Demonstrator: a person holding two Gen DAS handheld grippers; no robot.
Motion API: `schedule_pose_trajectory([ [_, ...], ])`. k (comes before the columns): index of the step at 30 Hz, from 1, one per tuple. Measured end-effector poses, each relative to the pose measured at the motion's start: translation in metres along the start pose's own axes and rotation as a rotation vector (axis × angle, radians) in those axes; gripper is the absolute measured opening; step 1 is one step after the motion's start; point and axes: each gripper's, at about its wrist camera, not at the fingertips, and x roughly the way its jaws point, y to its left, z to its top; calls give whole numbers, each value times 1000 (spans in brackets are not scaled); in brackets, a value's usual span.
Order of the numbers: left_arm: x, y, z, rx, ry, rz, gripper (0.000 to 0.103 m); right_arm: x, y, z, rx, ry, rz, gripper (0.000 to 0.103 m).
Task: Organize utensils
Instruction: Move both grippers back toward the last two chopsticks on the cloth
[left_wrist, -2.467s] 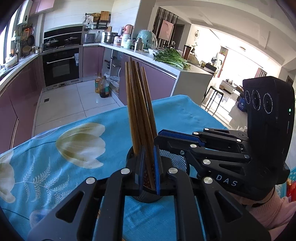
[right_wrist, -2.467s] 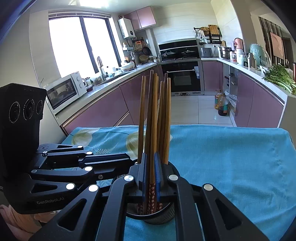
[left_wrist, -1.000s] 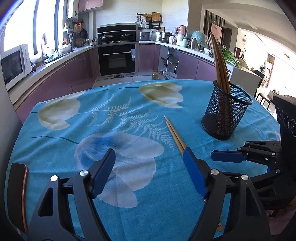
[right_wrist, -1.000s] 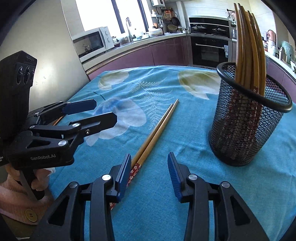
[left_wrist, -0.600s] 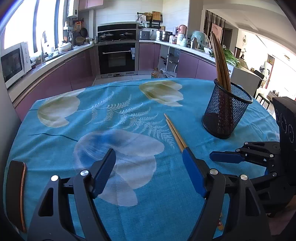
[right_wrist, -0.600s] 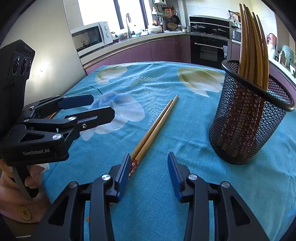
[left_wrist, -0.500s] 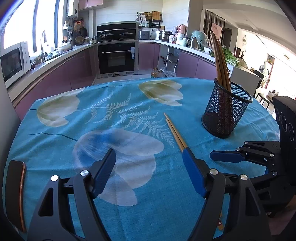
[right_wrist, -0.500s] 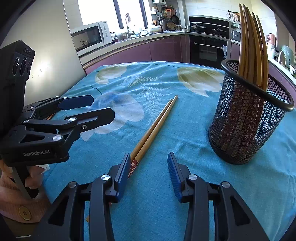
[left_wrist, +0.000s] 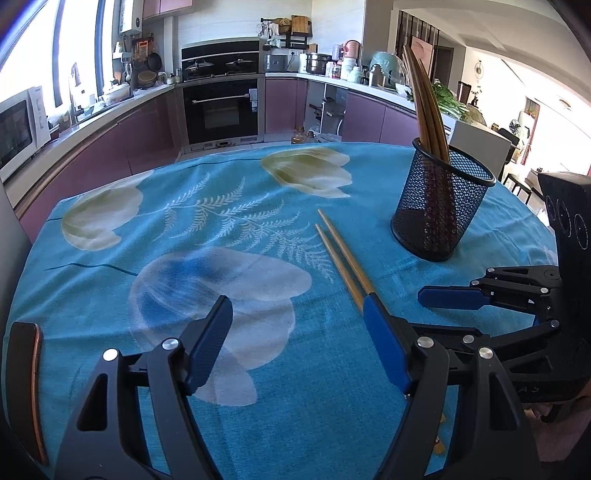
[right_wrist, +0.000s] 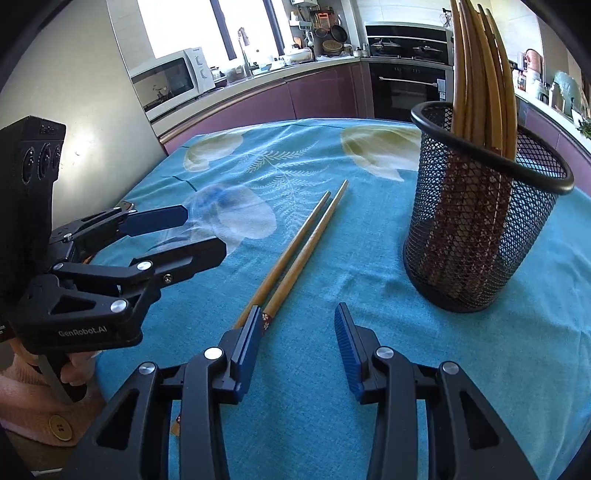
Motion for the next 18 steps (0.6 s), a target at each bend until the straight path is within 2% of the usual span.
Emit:
schedule_pose_trajectory([
  [10,3,-1,-2,9,12,-9,70,4,7,1,-30,4,-15,38],
  [18,11,-10,-1,42,45,-42,65,1,-2,0,3,5,-8,38],
])
